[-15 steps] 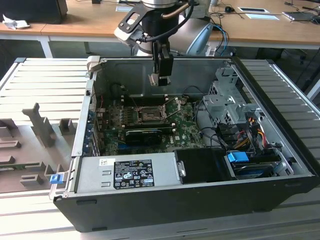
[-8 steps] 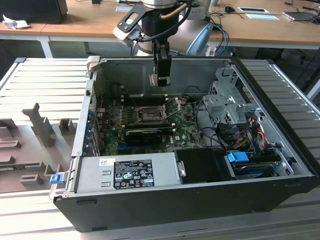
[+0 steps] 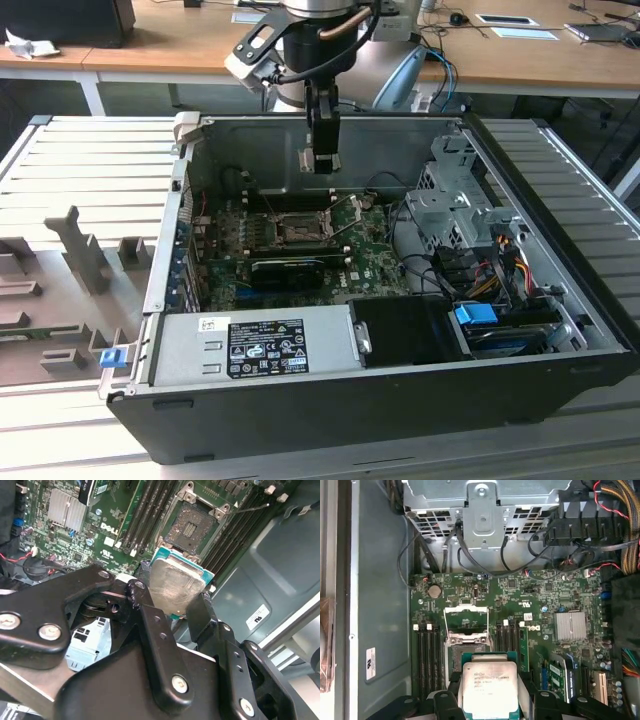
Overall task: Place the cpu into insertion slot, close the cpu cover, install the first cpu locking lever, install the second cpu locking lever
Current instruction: 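Place the cpu into insertion slot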
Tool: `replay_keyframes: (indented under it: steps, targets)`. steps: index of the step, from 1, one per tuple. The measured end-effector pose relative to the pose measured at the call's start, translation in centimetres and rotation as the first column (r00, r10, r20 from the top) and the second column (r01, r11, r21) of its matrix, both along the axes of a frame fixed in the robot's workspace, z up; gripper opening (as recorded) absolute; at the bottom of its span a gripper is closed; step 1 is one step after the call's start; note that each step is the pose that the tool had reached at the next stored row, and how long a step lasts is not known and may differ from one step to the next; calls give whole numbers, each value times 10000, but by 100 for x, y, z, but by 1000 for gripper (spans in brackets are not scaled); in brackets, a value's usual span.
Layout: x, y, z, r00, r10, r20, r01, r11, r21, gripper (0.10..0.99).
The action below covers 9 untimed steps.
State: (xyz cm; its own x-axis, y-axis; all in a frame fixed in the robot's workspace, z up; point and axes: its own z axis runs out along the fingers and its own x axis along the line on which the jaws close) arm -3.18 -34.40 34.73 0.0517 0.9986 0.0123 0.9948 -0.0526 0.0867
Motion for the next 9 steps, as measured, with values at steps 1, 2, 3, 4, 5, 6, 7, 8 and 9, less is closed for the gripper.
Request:
replay_keyframes:
  steps: [1,2,3,4,5,6,7,8,9]
  targets:
    - [0,0,-2,9999,-126,1,126,9999,0,529]
    - [0,0,-5,9994,-351,0,351,9994,-5,529]
    - [0,0,-9,9982,-592,0,592,9982,-6,529]
    - [0,0,-13,9969,-791,0,791,9969,-6,529]
    - [0,0,-27,9968,-805,0,805,9968,-7,529]
    - [-3,0,-56,9967,-806,0,806,9967,-8,529]
    - [-2,0,-73,9969,-789,1,789,9969,-6,529]
    - [-2,0,-89,9972,-742,0,742,9972,-6,529]
    - [-2,1,-106,9978,-661,0,661,9978,-6,529]
